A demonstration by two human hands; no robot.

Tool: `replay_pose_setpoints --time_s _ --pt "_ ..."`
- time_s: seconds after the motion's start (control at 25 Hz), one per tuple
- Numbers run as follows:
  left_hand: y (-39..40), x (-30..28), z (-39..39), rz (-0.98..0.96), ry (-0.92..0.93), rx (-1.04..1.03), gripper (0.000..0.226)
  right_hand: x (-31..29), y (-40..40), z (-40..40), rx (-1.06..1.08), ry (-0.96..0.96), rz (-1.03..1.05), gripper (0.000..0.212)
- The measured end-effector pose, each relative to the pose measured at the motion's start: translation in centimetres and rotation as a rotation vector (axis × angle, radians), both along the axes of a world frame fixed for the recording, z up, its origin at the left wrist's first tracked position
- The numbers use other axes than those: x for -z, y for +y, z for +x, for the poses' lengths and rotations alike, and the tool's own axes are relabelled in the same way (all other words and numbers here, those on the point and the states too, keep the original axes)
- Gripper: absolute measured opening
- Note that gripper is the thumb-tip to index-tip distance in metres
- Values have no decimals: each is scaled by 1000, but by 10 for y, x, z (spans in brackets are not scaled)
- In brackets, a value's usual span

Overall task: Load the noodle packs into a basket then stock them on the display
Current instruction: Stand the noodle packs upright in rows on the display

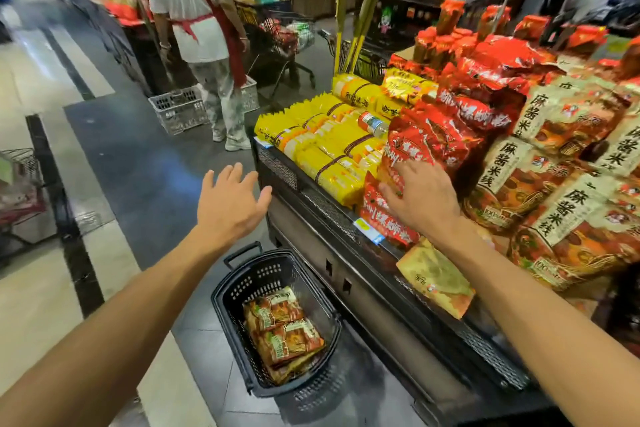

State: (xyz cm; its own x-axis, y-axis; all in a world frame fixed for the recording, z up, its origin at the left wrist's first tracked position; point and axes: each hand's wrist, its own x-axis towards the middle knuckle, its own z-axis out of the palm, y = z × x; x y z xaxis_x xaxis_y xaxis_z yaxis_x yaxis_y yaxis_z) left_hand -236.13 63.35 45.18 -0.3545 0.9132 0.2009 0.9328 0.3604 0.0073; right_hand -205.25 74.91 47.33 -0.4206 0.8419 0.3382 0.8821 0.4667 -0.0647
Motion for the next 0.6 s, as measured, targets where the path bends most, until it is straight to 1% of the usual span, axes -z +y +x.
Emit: replay_pose_setpoints --time_s 0.12,0.2,0.28,0.44,0.6 --pt "-5 9 -20 -27 -28 17 60 16 -12 -21 9 -44 -34 60" --pt "-13 22 -29 -67 -46 27 61 28 -23 -32 24 -77 -71 62" --pt "-18 35 -37 -108 -52 40 62 41 -36 -37 51 -79 -115 61" --pt "-9 54 -33 -146 -35 90 71 65 -49 -17 122 -132 -193 59" --pt "27 61 7 -139 -41 188 81 78 -32 25 227 -124 -206 60"
